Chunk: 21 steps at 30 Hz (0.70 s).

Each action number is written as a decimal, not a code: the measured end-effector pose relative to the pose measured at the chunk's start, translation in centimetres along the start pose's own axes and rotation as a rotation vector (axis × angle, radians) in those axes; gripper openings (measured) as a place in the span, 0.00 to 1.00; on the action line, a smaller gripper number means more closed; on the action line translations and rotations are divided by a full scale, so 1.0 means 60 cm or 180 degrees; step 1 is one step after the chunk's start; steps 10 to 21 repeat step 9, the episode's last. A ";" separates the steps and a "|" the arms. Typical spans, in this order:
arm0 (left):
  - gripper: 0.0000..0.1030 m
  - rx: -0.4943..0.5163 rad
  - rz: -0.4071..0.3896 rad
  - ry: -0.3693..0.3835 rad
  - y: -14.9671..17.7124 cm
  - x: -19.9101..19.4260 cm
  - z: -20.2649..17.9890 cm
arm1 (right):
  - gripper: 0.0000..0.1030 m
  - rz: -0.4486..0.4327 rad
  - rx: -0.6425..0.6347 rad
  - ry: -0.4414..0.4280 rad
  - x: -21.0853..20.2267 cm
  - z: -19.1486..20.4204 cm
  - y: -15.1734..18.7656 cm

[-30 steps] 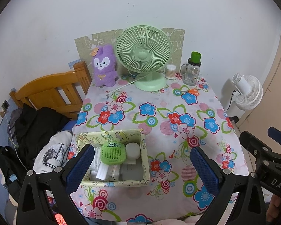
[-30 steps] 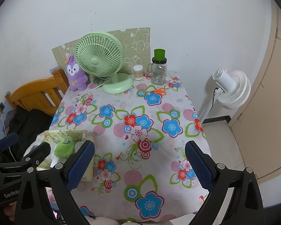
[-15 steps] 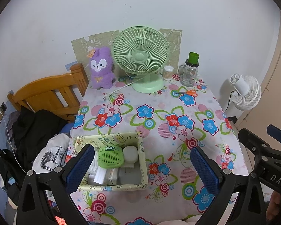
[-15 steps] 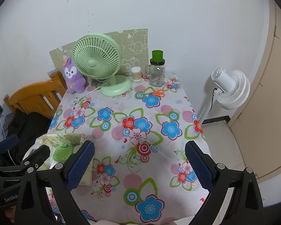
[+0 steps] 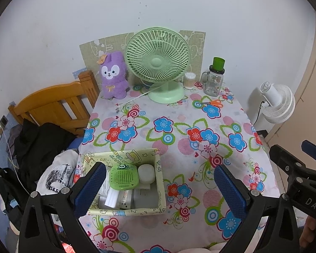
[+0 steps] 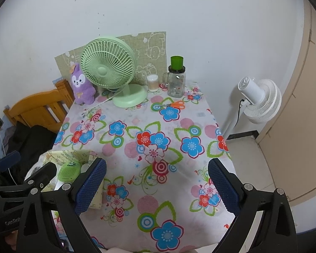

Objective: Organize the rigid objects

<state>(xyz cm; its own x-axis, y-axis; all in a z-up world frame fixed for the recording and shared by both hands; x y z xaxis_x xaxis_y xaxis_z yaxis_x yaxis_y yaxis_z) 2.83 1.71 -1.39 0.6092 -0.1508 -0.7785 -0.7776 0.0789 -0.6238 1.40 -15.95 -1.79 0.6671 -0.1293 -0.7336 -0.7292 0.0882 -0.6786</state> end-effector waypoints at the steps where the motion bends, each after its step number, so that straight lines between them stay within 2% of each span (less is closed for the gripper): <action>1: 1.00 0.0001 -0.0002 -0.0001 0.000 0.000 0.000 | 0.96 0.0000 -0.0001 0.0001 0.000 0.000 0.000; 21: 1.00 0.0001 0.0002 0.0000 0.000 0.002 0.000 | 0.96 0.0004 0.0006 0.0000 0.005 -0.001 0.001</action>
Point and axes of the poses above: each gripper's, at about its wrist camera, not at the fingertips, and x roughly the way its jaws point, z to its left, y to its underside, the point moved 6 cm from there along x, roughly the way its jaws point, and after that the axes turned 8 degrees about y, right-handed, at the moved point
